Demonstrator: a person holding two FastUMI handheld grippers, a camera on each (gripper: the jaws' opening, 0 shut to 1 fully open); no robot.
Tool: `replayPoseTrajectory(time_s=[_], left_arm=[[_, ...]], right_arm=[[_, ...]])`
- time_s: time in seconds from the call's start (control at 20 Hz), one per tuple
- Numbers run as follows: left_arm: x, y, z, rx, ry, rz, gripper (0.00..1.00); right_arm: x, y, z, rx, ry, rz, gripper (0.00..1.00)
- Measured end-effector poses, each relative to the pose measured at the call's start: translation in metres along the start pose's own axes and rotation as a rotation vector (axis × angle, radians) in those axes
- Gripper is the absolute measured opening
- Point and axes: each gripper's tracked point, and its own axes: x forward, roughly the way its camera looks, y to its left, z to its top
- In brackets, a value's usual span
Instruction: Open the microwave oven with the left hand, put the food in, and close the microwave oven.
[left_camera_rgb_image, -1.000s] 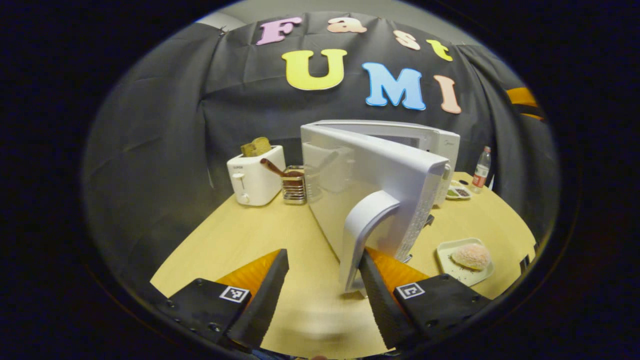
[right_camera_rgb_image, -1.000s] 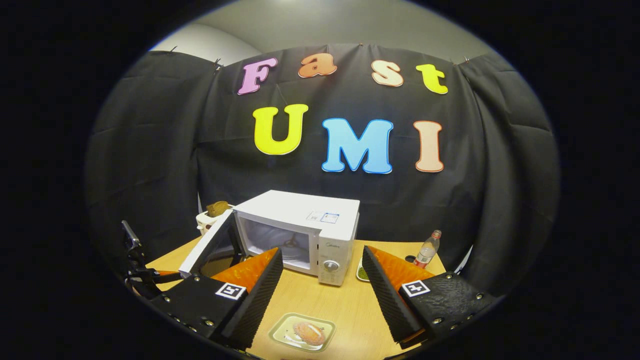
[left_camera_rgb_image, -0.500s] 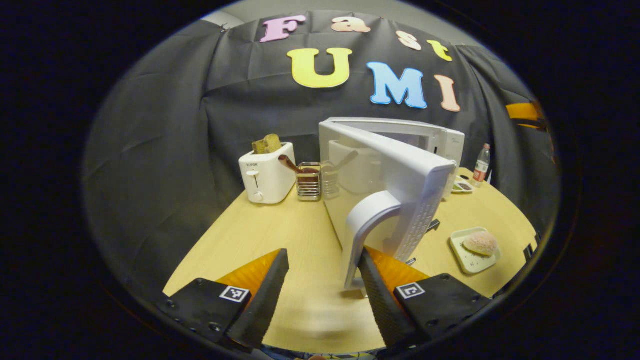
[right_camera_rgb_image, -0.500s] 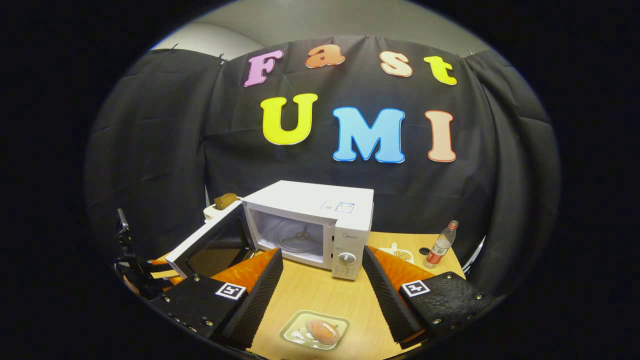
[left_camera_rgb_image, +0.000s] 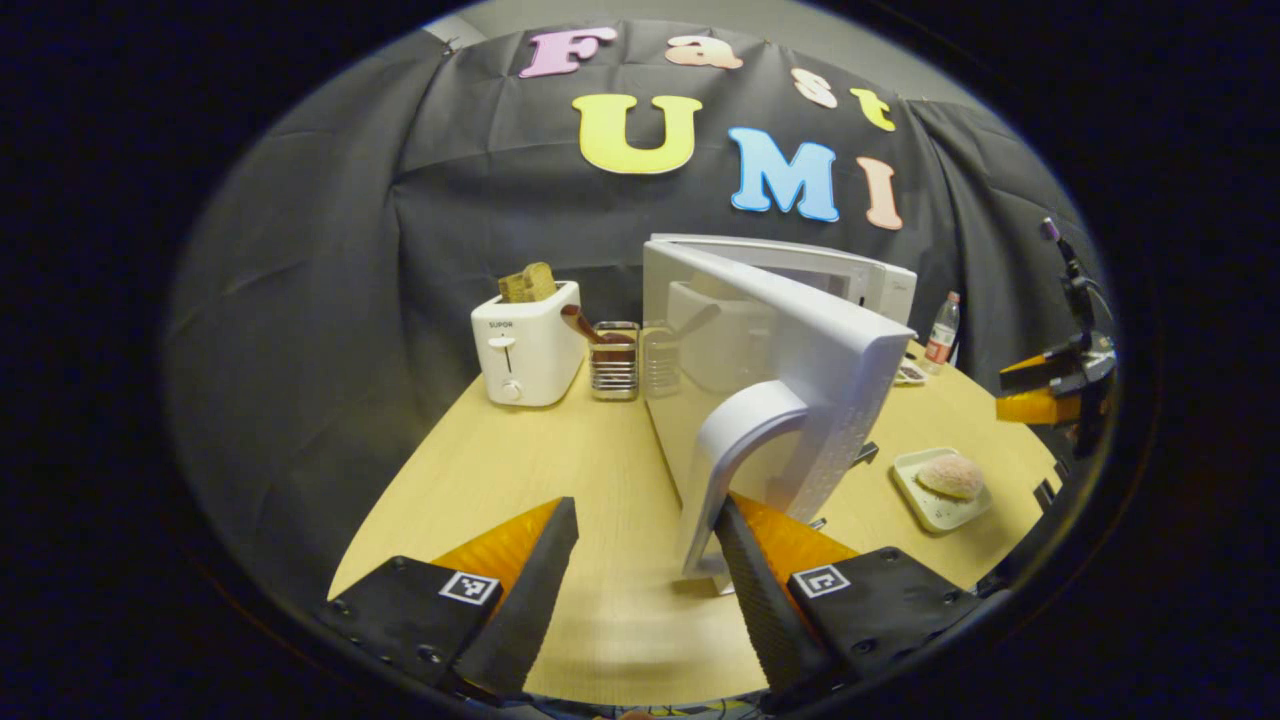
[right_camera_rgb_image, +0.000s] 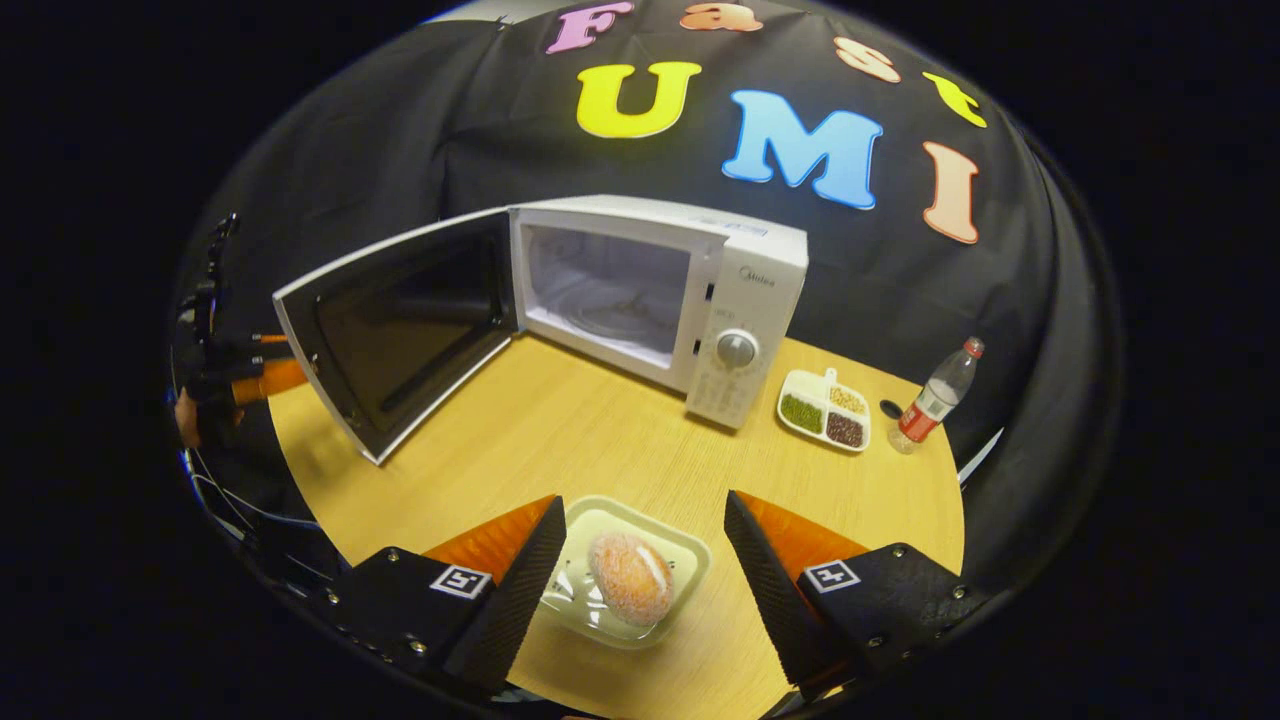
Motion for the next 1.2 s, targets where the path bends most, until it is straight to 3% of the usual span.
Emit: replayPoseTrajectory(time_s=[0.15, 0.3, 0.6, 0.8, 0.95, 1.0, 1.15, 1.2], left_arm=[[-0.018, 0.0, -0.006, -0.019, 0.001, -0.017, 0.91], [-0.042, 0.012, -0.003, -0.056, -0.011, 0.046, 0.88], [-0.094, -0.016, 0.064, -0.178, -0.166, 0.151, 0.87], [-0.117, -0.04, 0.107, -0.156, -0.247, 0.198, 0.86], [-0.126, -0.057, 0.132, -0.15, -0.284, 0.205, 0.87], [-0.124, -0.06, 0.131, -0.154, -0.286, 0.215, 0.87], [-0.126, -0.067, 0.146, -0.183, -0.311, 0.226, 0.87], [-0.126, -0.069, 0.149, -0.188, -0.317, 0.219, 0.87]], right_arm=[[0.021, 0.004, -0.037, -0.006, 0.113, 0.049, 0.98], [0.034, 0.004, -0.063, -0.006, 0.183, 0.081, 0.98], [0.064, 0.003, -0.087, -0.023, 0.222, 0.146, 0.98], [0.076, 0.0, -0.094, -0.008, 0.212, 0.173, 0.98], [0.083, 0.004, -0.095, -0.05, 0.19, 0.186, 0.92], [0.081, 0.004, -0.096, -0.083, 0.181, 0.181, 0.79], [0.083, 0.008, -0.094, -0.115, 0.154, 0.203, 0.74], [0.085, 0.01, -0.096, -0.122, 0.161, 0.21, 0.67]])
